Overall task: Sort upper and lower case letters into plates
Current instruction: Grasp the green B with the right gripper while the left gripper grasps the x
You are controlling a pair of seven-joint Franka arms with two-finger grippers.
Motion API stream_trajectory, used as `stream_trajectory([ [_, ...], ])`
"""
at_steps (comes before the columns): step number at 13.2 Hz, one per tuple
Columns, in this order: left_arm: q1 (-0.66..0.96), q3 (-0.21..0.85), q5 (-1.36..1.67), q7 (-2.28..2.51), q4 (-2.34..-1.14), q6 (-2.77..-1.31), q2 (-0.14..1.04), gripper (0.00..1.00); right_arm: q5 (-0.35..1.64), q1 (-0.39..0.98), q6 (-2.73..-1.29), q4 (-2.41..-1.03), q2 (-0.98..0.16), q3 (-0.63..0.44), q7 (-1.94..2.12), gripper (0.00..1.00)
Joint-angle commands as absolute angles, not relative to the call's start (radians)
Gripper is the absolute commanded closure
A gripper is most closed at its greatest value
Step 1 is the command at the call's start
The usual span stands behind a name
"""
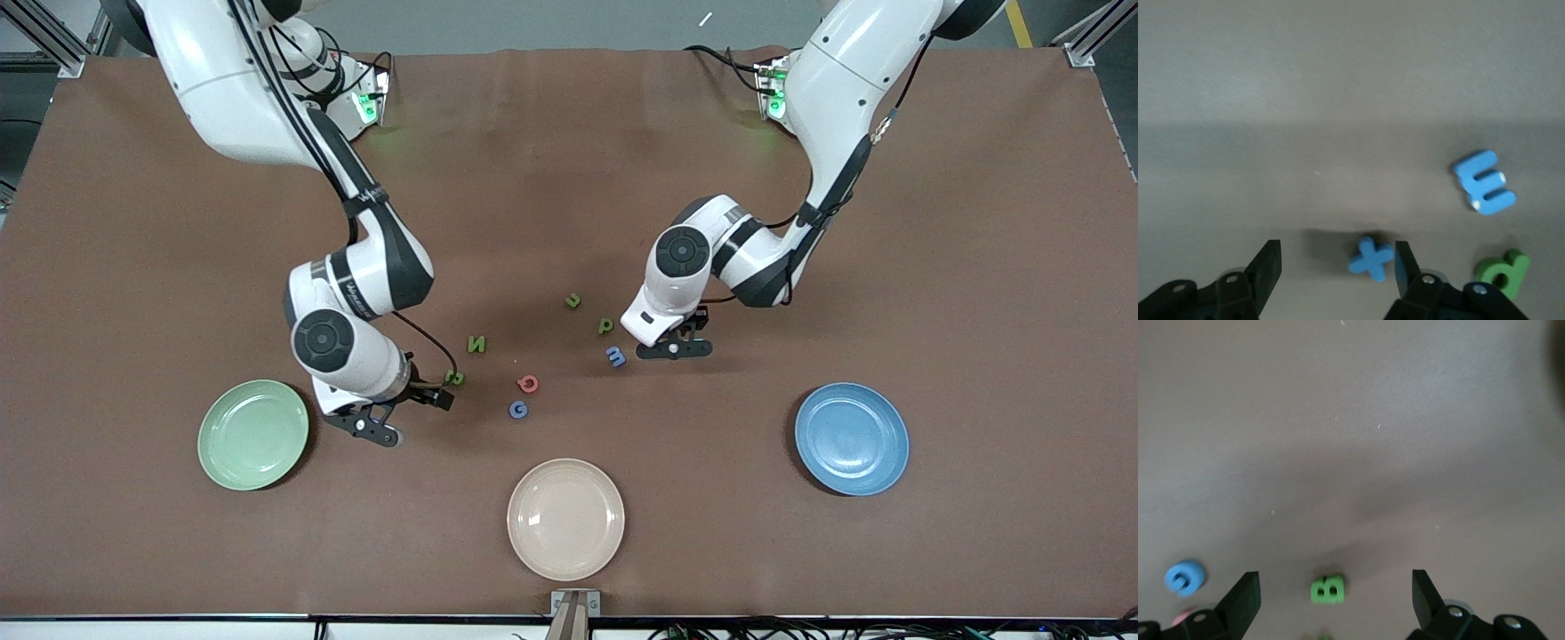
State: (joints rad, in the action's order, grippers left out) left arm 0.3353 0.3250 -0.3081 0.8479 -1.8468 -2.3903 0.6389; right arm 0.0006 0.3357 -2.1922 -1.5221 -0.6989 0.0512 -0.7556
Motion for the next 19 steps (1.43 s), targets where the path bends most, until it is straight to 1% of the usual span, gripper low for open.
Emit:
stream_trajectory([
  [1, 0.325, 0.360, -0.314, 0.832, -1.822, -2.387, 0.660, 0.32, -0.017, 0.350, -2.216, -1.516, -0.733, 0.043, -0.805, 0.00],
  [3, 0.325, 0.367, -0.313, 0.825, -1.825, -2.387, 0.663, 0.37, -0.017, 0.377, -2.275, -1.534, -0.761, 0.043, -0.848, 0.00],
  [5, 0.325, 0.367, -0.313, 0.789, -1.825, -2.387, 0.667, 0.48, -0.015, 0.394, -2.273, -1.554, -0.764, 0.044, -0.850, 0.00],
  [8, 0.321, 0.367, -0.313, 0.726, -1.824, -2.387, 0.680, 0.51, -0.014, 0.403, -2.263, -1.580, -0.762, 0.044, -0.851, 0.00],
  [9, 0.319, 0.367, -0.313, 0.715, -1.824, -2.387, 0.683, 0.53, -0.012, 0.408, -2.264, -1.591, -0.761, 0.044, -0.851, 0.02],
  [11, 0.321, 0.367, -0.313, 0.713, -1.824, -2.387, 0.689, 0.61, -0.011, 0.417, -2.263, -1.604, -0.761, 0.046, -0.853, 0.08],
  [12, 0.319, 0.367, -0.313, 0.707, -1.824, -2.387, 0.687, 0.69, -0.011, 0.419, -2.263, -1.606, -0.761, 0.046, -0.853, 0.13],
  [14, 0.311, 0.365, -0.313, 0.696, -1.813, -2.387, 0.689, 0.96, -0.006, 0.417, -2.261, -1.606, -0.761, 0.046, -0.851, 0.27],
  [15, 0.298, 0.357, -0.310, 0.704, -1.793, -2.385, 0.681, 0.98, -0.005, 0.417, -2.249, -1.605, -0.761, 0.046, -0.850, 0.39],
  [18, 0.165, 0.357, -0.313, 0.697, -1.766, -2.378, 0.621, 0.99, -0.003, 0.416, -2.238, -1.605, -0.759, 0.046, -0.850, 0.57],
  [19, 0.116, 0.357, -0.324, 0.695, -1.744, -2.376, 0.618, 0.99, -0.003, 0.416, -2.238, -1.605, -0.759, 0.046, -0.850, 0.64],
])
